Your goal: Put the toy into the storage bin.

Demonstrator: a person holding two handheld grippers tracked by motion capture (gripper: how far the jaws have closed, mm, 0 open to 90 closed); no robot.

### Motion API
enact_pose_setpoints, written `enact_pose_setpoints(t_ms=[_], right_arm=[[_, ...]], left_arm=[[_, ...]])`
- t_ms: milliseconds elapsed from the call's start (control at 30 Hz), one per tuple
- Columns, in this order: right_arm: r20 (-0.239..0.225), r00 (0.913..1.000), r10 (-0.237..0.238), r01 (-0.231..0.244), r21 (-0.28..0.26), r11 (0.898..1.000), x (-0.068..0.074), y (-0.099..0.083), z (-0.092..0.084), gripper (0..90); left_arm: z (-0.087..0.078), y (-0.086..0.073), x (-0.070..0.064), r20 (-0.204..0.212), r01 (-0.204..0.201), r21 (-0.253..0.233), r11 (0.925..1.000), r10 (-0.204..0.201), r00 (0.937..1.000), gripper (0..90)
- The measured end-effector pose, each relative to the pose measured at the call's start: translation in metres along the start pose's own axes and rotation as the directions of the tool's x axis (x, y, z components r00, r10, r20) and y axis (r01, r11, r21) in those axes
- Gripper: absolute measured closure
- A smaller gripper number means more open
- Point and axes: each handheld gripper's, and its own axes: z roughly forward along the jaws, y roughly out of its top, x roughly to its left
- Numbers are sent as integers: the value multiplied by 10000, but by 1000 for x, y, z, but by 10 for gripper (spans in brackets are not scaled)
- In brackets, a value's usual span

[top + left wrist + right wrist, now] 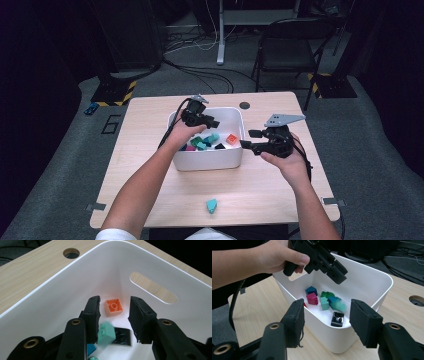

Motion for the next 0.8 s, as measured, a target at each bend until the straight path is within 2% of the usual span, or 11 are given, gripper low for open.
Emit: enact_pose_setpoints(t_ms=[367,500,800], right_arm=[[22,10000,-6,6,-16,10000,0,0,0,451],[26,10000,14,-14,-2,10000,0,0,0,451],[67,10000,-10,10,9,10000,0,0,0,451]], left_arm=[[-26,0,-8,-57,-446,-382,9983,444,9990,531],[-37,-1,-13,68,-470,-542,9974,474,9989,515],[-59,-5,-26,162,-799,-817,9935,815,9965,508]])
